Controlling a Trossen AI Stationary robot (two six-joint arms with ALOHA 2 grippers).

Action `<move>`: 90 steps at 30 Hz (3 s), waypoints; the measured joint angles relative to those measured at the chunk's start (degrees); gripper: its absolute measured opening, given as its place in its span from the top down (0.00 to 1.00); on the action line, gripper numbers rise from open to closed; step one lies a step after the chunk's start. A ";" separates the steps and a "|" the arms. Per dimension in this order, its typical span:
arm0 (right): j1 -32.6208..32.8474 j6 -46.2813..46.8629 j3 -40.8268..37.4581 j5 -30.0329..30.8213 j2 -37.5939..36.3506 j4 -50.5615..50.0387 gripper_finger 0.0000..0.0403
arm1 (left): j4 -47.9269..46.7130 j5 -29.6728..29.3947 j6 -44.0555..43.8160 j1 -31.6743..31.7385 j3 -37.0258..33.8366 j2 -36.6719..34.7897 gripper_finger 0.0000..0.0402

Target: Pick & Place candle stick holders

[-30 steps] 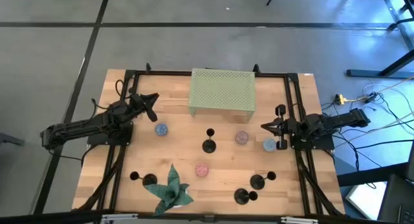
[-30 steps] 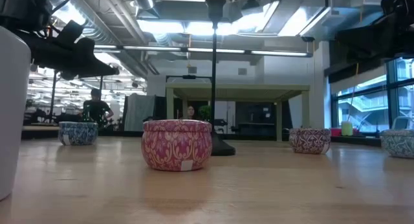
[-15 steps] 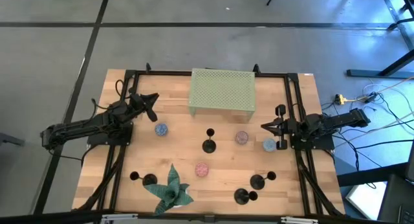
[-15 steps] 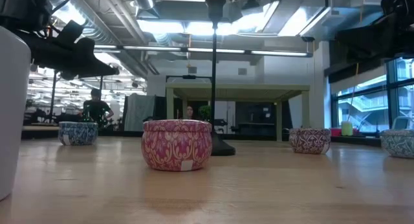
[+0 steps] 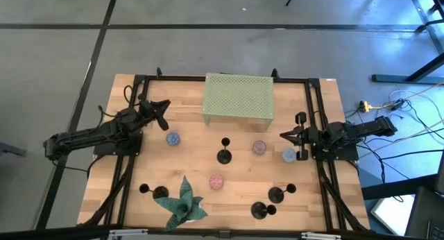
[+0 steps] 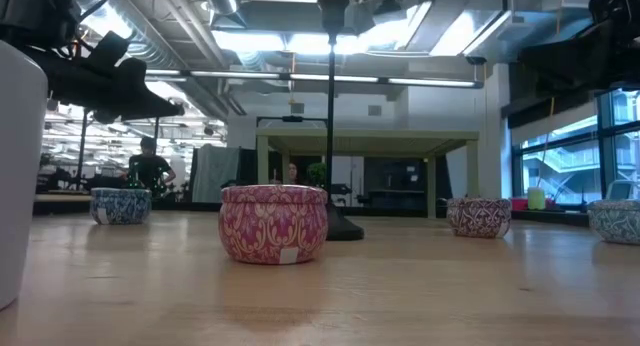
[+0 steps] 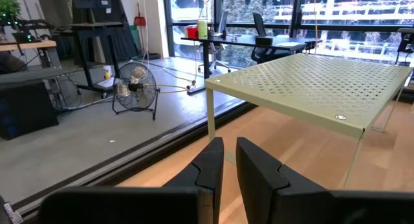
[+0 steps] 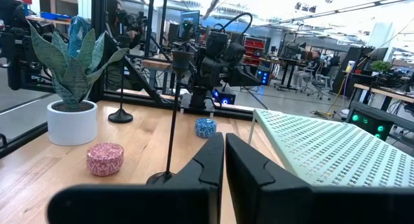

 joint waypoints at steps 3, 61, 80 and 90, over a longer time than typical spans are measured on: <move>-0.02 0.00 -0.01 -0.01 -0.02 0.00 0.95 | 0.01 0.00 0.01 0.00 0.01 0.00 0.91; -0.02 -7.58 0.00 -0.01 0.00 0.02 0.95 | 0.01 0.00 0.00 0.01 0.01 0.00 0.91; 0.00 -2.97 -0.01 -0.09 -0.02 3.22 0.95 | 0.04 0.03 -0.15 -0.01 0.00 0.00 0.91; -0.02 0.05 0.01 -0.77 -0.02 5.42 0.95 | 5.68 -0.07 -0.27 0.01 -0.01 0.00 0.91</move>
